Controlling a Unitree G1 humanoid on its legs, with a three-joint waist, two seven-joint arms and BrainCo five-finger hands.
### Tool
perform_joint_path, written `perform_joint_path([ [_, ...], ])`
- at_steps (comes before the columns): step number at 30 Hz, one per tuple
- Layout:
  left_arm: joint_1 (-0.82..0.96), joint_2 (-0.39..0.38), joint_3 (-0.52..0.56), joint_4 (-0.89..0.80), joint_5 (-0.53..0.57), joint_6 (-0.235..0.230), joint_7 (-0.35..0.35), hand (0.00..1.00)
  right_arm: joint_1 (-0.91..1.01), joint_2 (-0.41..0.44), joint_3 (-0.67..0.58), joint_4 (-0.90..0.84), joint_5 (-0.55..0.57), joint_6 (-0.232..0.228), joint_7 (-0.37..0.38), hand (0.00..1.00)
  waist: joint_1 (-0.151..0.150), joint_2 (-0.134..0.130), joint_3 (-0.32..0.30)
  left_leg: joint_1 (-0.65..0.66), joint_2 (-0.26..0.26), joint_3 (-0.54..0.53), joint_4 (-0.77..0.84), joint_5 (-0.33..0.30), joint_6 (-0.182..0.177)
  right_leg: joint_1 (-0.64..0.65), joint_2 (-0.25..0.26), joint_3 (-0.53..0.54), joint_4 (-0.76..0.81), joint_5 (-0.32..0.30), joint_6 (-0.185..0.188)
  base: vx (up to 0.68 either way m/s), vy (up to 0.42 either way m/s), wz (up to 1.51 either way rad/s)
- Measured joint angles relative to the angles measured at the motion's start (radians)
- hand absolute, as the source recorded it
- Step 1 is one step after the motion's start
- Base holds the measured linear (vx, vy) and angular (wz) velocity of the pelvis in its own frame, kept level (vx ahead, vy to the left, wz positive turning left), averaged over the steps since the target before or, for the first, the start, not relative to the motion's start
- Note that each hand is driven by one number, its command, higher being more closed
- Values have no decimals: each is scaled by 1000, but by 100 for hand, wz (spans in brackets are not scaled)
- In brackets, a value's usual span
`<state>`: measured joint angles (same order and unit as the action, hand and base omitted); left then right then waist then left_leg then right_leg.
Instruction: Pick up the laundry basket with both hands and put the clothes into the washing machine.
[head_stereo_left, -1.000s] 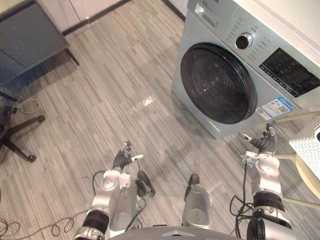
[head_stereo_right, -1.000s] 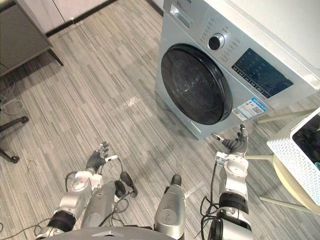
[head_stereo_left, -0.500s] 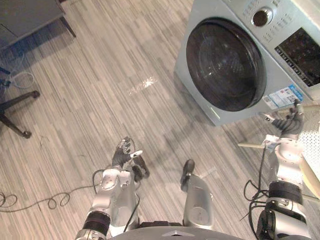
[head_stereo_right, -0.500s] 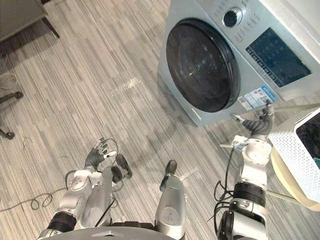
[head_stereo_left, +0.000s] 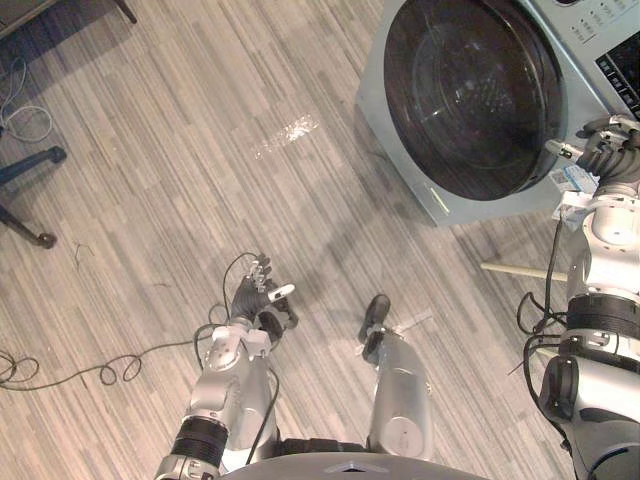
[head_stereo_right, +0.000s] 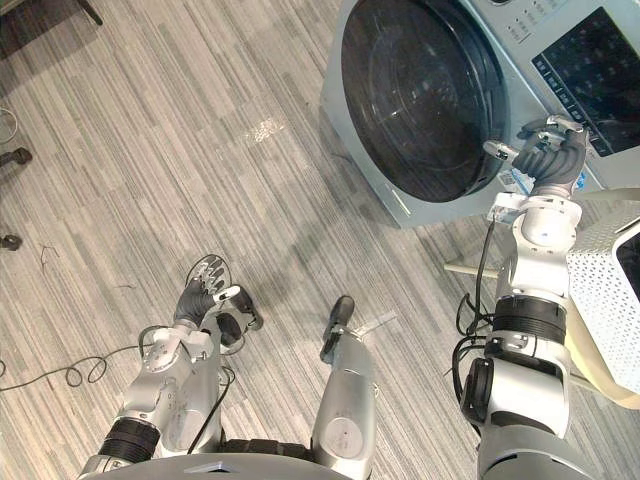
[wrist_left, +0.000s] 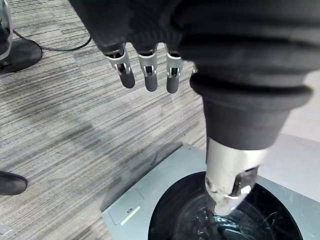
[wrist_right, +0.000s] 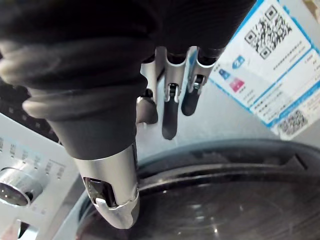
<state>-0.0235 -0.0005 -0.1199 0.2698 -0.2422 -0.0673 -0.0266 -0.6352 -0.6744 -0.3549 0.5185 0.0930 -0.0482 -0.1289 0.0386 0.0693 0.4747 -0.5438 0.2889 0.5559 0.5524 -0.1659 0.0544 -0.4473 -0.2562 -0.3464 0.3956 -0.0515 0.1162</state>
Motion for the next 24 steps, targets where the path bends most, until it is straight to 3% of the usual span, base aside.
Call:
perform_joint_path([
  [5, 10, -3, 3, -24, -12, -4, 1, 0, -97, -54, 95, 109, 40, -1, 21, 0, 11, 0, 0, -11, 1, 30, -15, 13, 1, -27, -7, 2, 1, 7, -3, -2, -6, 2],
  [7, 10, -3, 2, -24, -12, -5, 0, 0, -138, -76, 160, 181, 112, -19, 57, 0, 10, 0, 0, -21, 7, 46, -18, 16, 3, -41, -6, 3, 0, 11, -7, -6, -14, -2],
  [8, 11, -4, 2, -30, -12, -2, -4, 0, -170, -103, 223, 243, 190, -12, 131, 0, 7, 1, 0, -27, 8, 47, -22, 18, 0, -45, -5, 1, -7, 16, -10, 0, 0, 0],
  [10, 11, -4, 3, -49, -11, 7, -17, 0, -182, -117, 278, 289, 266, 11, 197, 0, 6, 1, 0, -30, 8, 46, -30, 20, -3, -45, -2, -5, -16, 20, -13, 4, -8, 2],
  [11, 13, -4, 9, -79, -9, 17, -44, 0, -196, -117, 307, 319, 367, 24, 276, 0, 6, 0, 0, -32, 8, 46, -42, 29, -5, -43, -2, -20, -24, 25, -17, 9, -23, 3],
  [13, 15, -4, 31, -105, -4, 26, -74, 0, -211, -120, 397, 320, 462, 57, 359, 0, 5, 0, 0, -31, 8, 45, -57, 43, -10, -43, 0, -27, -29, 26, -20, 18, -51, 4],
  [14, 15, -9, 42, -106, 5, 27, -89, 0, -208, -107, 465, 305, 513, 83, 396, 0, 5, 0, 0, -29, 8, 43, -72, 56, -15, -41, 3, -35, -32, 28, -25, 23, -61, 5],
  [17, 18, -19, 83, -108, 13, 36, -98, 0, -127, -29, 519, 199, 652, 128, 428, 0, 8, 0, 1, -27, 8, 37, -99, 86, -23, -41, 5, -58, -30, 27, -34, 49, -99, 10],
  [20, 19, -32, 127, -113, 31, 46, -110, 0, 36, 140, 592, 39, 806, 185, 517, 0, 15, -1, 1, -4, 2, 33, -122, 104, -38, -25, 2, -78, -22, 20, -42, 53, -63, 6],
  [24, 18, -29, 134, -113, 31, 46, -110, 0, 123, 227, 577, 34, 822, 181, 536, 0, 23, -1, 1, 9, -4, 7, -129, 111, -28, 9, 2, -105, -18, 8, -52, 11, -36, 21],
])
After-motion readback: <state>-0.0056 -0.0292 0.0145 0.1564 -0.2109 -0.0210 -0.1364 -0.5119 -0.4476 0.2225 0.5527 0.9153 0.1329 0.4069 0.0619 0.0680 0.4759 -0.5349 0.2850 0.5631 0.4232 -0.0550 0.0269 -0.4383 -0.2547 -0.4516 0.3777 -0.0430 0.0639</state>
